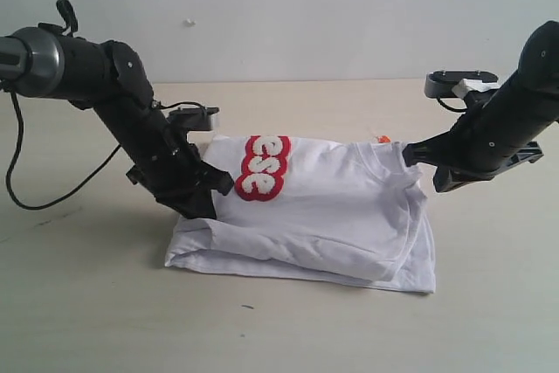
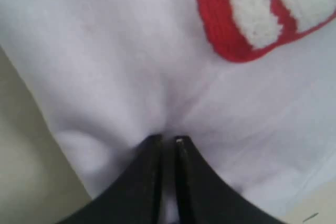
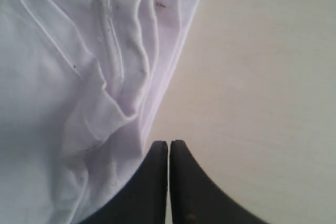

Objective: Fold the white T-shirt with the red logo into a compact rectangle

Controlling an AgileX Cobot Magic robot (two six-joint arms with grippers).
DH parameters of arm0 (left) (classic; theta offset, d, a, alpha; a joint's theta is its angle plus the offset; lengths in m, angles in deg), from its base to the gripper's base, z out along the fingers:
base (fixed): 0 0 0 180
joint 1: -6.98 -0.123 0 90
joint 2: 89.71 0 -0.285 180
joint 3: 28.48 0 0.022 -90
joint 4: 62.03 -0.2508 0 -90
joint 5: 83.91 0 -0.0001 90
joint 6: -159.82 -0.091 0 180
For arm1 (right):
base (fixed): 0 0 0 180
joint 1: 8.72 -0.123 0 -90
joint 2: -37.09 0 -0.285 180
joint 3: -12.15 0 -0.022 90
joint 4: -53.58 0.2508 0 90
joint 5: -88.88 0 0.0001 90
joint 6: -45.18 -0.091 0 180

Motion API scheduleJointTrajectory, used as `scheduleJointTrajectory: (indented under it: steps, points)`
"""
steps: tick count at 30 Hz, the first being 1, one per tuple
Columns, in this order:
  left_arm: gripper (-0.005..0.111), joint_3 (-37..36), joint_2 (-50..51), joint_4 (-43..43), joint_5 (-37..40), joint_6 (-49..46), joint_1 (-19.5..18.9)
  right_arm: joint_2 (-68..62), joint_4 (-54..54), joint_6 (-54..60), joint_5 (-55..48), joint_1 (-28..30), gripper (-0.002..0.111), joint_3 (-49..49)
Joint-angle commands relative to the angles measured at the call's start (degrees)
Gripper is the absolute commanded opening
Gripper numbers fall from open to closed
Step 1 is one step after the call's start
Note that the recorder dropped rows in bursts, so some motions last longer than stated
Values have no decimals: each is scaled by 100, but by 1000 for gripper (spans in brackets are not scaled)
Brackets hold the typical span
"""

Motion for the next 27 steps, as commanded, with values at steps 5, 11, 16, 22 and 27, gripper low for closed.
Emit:
scheduleJointTrajectory:
  steps: [5, 11, 16, 22, 27]
  points:
    - [13, -68, 102, -565, 626, 70, -201, 4, 319, 545, 77, -4, 3, 5]
    - [13, -68, 102, -502, 1229, 70, -179, 4, 2716, 3042, -458, -4, 3, 5]
    - [13, -68, 102, -241, 1414, 44, -179, -62, 3329, 3632, -646, -4, 3, 5]
    - [13, -68, 102, -68, 1404, -13, -179, -616, 3647, 3708, -434, -4, 3, 5]
    - [13, -68, 102, -68, 1404, -13, -179, -1038, 4006, 4183, -119, -4, 3, 5]
